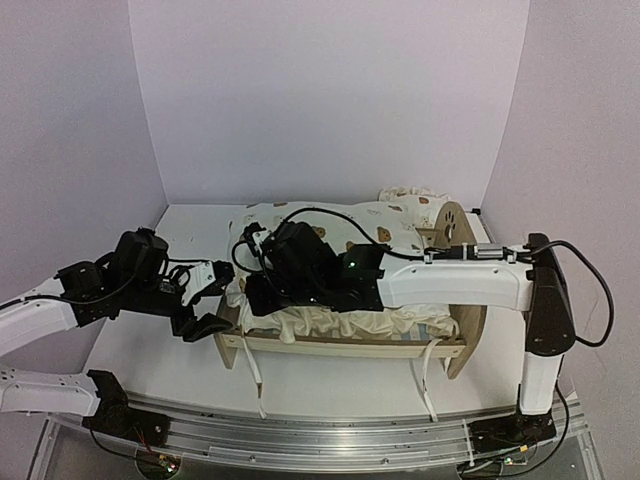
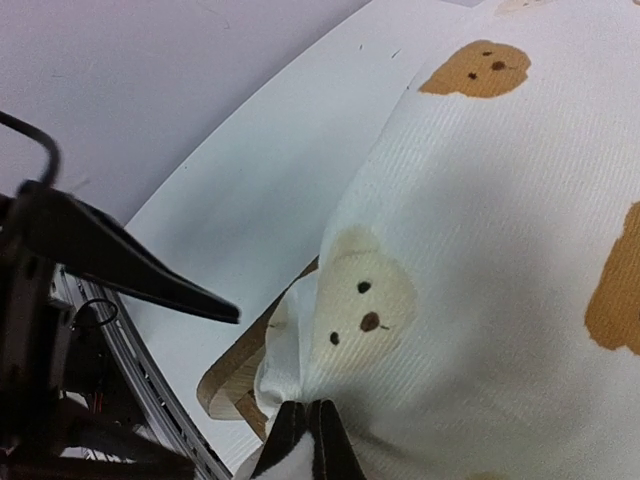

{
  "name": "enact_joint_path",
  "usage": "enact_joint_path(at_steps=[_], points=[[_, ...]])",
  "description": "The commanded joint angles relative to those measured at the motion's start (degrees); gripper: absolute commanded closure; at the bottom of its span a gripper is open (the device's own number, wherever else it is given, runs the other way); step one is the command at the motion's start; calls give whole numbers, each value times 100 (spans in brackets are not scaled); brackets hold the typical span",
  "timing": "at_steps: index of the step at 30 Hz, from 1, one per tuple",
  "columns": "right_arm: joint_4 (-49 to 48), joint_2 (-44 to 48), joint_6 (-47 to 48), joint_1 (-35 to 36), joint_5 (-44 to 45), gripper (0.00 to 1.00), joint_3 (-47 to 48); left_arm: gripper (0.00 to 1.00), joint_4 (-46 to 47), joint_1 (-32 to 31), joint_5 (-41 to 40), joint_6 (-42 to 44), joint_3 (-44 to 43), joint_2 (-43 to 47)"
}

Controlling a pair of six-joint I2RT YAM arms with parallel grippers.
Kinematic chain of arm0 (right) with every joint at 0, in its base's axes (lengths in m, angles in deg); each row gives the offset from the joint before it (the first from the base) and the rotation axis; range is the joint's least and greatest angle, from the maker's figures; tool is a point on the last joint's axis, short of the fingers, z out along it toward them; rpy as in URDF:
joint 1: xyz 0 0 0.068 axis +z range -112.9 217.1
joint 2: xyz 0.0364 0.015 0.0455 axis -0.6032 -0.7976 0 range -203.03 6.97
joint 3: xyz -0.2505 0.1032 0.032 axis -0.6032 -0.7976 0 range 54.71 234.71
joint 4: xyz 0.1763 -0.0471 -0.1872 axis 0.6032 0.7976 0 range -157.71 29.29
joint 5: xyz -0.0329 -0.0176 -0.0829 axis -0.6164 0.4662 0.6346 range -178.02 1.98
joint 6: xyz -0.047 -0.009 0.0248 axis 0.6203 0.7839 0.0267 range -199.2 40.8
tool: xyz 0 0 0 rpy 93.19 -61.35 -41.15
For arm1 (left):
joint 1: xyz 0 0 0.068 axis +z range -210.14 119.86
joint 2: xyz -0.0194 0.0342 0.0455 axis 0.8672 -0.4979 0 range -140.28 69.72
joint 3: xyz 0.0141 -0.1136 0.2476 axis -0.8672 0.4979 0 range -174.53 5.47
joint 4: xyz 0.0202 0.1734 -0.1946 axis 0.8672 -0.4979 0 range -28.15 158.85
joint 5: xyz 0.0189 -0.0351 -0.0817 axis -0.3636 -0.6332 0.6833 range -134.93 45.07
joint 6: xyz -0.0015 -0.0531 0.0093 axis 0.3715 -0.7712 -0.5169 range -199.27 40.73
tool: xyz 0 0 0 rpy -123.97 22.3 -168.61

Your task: Set up the pet bed

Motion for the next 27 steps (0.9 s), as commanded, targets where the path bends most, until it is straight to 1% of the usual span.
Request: enact_joint_path(at_steps=[1,4,8,11,13,17,20,23,25,27], points=[[114,-338,-155,78,64,100,418,22,-424,18,336,-234,-149,364],[219,-610,-183,78,49,100,682,24,-384,18,249,-453,-176,418],[430,-954,-346,92,-86,100,981,28,-209,18,377,-610,-364,540],[571,-1086,-510,108,-153,100,1024,31,-105,18,404,-635,-388,619],[700,-1078,-572,108,-212,97,949,33,-79,18,480,-600,-373,654],[825,-778,-634,118,-357,86,674,37,68,17,604,-526,-339,640],[881,-475,-416,158,-673,73,598,41,272,14,695,-297,-258,475],[966,-133,-209,175,-1208,58,537,42,453,9,756,-161,-243,171],[993,182,-209,166,-1303,52,269,44,477,9,697,-99,-286,-47],[999,841,-264,165,-1240,47,-194,48,454,13,554,14,-310,-231]])
